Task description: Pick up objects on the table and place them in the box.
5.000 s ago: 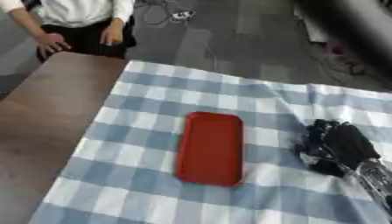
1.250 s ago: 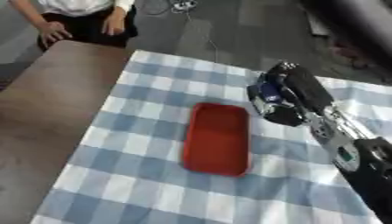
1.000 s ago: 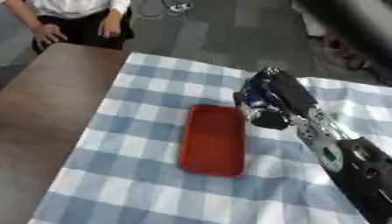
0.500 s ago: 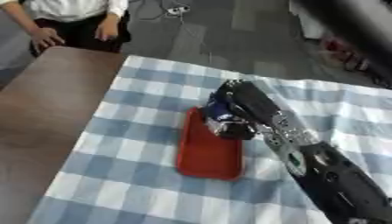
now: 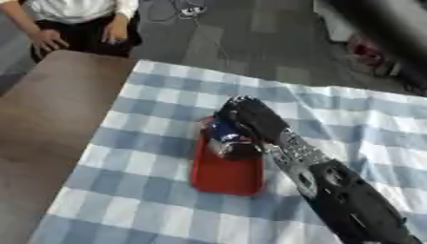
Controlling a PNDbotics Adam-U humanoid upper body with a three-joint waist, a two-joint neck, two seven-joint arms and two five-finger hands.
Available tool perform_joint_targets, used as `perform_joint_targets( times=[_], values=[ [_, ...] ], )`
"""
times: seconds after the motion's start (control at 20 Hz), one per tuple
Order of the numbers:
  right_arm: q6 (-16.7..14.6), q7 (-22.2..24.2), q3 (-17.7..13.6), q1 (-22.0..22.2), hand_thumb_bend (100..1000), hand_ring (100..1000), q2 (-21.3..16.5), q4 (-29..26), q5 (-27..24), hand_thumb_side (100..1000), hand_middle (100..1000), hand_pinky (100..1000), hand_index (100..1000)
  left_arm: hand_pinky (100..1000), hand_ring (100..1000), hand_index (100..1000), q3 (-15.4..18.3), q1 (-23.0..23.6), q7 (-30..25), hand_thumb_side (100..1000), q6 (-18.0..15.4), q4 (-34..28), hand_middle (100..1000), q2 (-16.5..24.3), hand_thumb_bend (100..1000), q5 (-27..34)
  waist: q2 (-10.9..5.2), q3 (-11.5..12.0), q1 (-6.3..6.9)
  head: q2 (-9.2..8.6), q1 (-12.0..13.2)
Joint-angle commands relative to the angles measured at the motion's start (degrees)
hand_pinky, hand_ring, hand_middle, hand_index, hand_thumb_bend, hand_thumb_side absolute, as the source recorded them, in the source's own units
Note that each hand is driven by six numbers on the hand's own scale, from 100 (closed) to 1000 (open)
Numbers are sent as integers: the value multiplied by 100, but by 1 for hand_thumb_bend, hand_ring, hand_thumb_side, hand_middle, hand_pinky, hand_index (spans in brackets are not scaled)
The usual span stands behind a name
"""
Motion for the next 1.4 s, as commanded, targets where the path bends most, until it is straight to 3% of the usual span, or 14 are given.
perform_joint_targets(
  times=[0.05, 0.5, 0.65, 0.7, 0.75, 0.8, 0.85, 0.9, 0.95, 1.0, 1.1, 1.15, 1.2, 1.4],
  values=[
    [-27, -100, -101, -167, 150, 100, -11, 109, 142, 919, 100, 100, 186, 781, 692, 896, -6, -98, -1, 786, -17, -94, 869, 1, 222, 22, -77, 20, 37, -54, -87],
    [0, -463, -273, -228, 180, 100, 97, 605, 575, 986, 100, 100, 196, 781, 692, 896, -6, -151, -7, 788, -29, -94, 869, -38, 221, 41, -15, 62, 49, -122, -130],
    [120, -700, -316, -233, 140, 100, 91, 645, 919, 1000, 100, 100, 217, 781, 692, 897, -9, -152, -13, 788, -29, -94, 869, -36, 220, 44, -10, 61, 49, -127, -132],
    [181, -780, -322, -234, 189, 120, 88, 661, 1073, 1000, 330, 100, 447, 781, 692, 896, -9, -151, -14, 789, -28, -94, 869, -35, 220, 45, -11, 59, 49, -127, -133],
    [267, -849, -330, -231, 189, 120, 91, 684, 1256, 1000, 330, 100, 447, 781, 692, 896, -9, -151, -16, 789, -28, -94, 869, -34, 220, 46, -11, 57, 50, -127, -136],
    [348, -882, -332, -228, 223, 297, 99, 724, 1428, 1000, 483, 100, 590, 781, 692, 896, -10, -151, -17, 788, -29, -94, 869, -34, 220, 47, -11, 56, 52, -129, -137],
    [409, -890, -333, -225, 226, 398, 112, 764, 1571, 1000, 549, 100, 653, 781, 692, 896, -9, -151, -18, 788, -30, -94, 869, -35, 220, 48, -12, 56, 53, -130, -137],
    [443, -894, -338, -224, 294, 486, 126, 795, 1668, 1000, 600, 100, 691, 781, 692, 896, -9, -151, -19, 788, -31, -94, 869, -35, 220, 49, -12, 55, 54, -130, -136],
    [459, -895, -340, -222, 225, 453, 135, 819, 1735, 1000, 581, 100, 675, 781, 692, 896, -8, -151, -19, 788, -32, -94, 869, -35, 220, 49, -12, 54, 54, -132, -133],
    [462, -886, -341, -211, 206, 544, 143, 847, 1787, 1000, 657, 100, 718, 781, 692, 896, -8, -150, -20, 788, -32, -94, 869, -33, 220, 50, -13, 51, 53, -133, -131],
    [449, -876, -350, -194, 196, 584, 164, 889, 1835, 1000, 696, 155, 746, 781, 692, 896, -9, -149, -22, 789, -33, -94, 869, -30, 220, 50, -12, 48, 52, -131, -129],
    [434, -880, -354, -185, 200, 560, 177, 908, 1834, 1000, 674, 106, 730, 781, 692, 896, -9, -149, -22, 789, -33, -94, 869, -29, 220, 50, -11, 47, 52, -128, -127],
    [421, -886, -357, -182, 186, 609, 183, 920, 1834, 1000, 720, 205, 765, 781, 691, 896, -8, -149, -22, 788, -33, -94, 868, -29, 220, 50, -10, 48, 52, -127, -125],
    [363, -928, -350, -169, 175, 637, 203, 934, 1814, 1000, 748, 261, 782, 781, 691, 896, -7, -148, -20, 789, -35, -94, 869, -29, 220, 49, -8, 52, 50, -119, -112]
  ],
)
